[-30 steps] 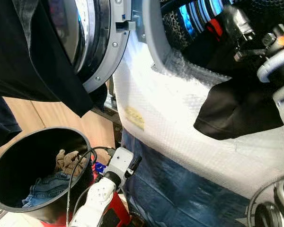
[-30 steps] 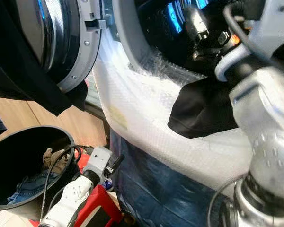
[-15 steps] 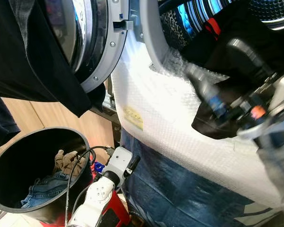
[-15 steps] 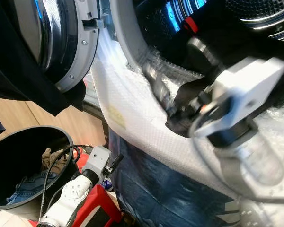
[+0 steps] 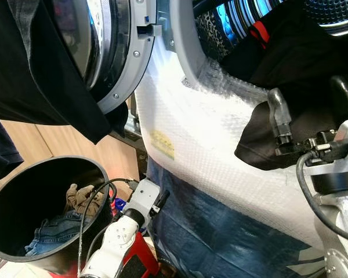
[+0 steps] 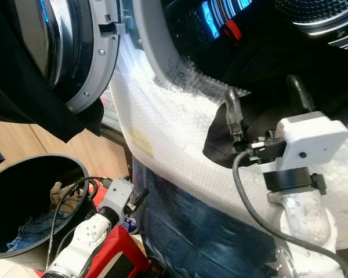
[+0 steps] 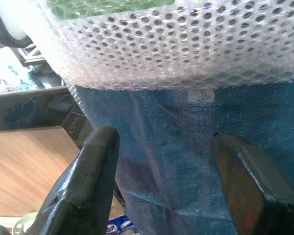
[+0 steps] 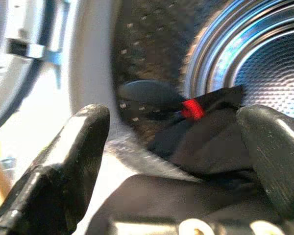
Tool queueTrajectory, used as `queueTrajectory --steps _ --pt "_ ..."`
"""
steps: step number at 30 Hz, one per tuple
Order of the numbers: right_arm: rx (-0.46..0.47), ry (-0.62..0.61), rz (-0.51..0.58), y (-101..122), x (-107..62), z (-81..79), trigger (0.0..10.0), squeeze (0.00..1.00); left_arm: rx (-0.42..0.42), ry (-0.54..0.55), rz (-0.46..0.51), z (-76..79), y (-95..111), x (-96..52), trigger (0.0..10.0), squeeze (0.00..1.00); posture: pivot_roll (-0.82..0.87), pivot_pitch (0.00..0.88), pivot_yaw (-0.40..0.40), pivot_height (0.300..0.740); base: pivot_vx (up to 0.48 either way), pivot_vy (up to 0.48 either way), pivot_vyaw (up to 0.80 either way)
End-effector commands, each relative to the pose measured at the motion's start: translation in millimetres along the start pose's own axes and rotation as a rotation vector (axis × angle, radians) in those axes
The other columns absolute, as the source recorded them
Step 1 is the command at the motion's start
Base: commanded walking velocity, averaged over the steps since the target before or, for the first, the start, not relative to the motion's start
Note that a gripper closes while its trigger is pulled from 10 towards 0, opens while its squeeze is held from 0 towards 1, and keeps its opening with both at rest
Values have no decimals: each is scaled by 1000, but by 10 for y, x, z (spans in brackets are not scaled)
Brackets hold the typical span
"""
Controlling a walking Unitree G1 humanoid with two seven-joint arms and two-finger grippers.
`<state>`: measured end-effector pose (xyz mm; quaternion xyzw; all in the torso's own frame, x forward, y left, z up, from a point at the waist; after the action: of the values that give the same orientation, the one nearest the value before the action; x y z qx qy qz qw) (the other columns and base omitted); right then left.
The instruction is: Clothes washing
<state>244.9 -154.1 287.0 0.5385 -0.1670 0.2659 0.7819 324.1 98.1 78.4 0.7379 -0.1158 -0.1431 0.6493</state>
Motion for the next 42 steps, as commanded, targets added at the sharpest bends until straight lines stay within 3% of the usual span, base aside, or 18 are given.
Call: queueTrajectory --steps 1,3,7,16,22,30,32,42 --pt "-182 -10 76 175 -20 5 10000 0 3 -6 -14 -4 -32 -11 10000 0 -114 132 -3 740 0 0 0" --pt "-334 -21 153 296 -11 -31 10000 0 3 -9 -15 -2 -34 -12 10000 0 -118 134 1 740 0 0 0" --pt "-415 -66 169 289 -74 -60 10000 0 -1 -8 -12 11 -22 -1 10000 0 -115 134 2 740 0 0 0" --pt "-382 -2 82 66 -307 -356 10000 0 2 -5 -11 -15 -18 -1 10000 0 -114 131 3 740 0 0 0" --pt "-387 -76 22 -65 -346 -340 10000 0 1 -8 -9 4 -11 5 10000 0 -105 131 4 740 0 0 0" --pt "-490 -150 7 -204 -314 -350 10000 0 -1 -6 2 7 19 20 10000 0 -98 128 -3 740 0 0 0" --pt "-507 -229 -17 -239 -288 -285 10000 0 -1 -3 3 4 20 20 10000 0 -96 128 -3 740 0 0 0" --pt "-481 -297 -68 -373 -286 -246 10000 0 -3 -1 1 10 12 11 10000 0 -94 127 -7 740 0 0 0"
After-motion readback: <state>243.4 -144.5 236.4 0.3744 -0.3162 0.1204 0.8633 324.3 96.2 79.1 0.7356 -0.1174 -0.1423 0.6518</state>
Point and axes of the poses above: a point about 5 cm out from each wrist's last joint towards the gripper, its own x axis pointing out of the wrist towards the gripper, its own y axis along the axis of the wrist's last joint, z = x × y, the point moved 2 cm from there along x, pointing out of the wrist towards the gripper, and after that the axes turned 9 degrees about -x, right-handed, at the moved point
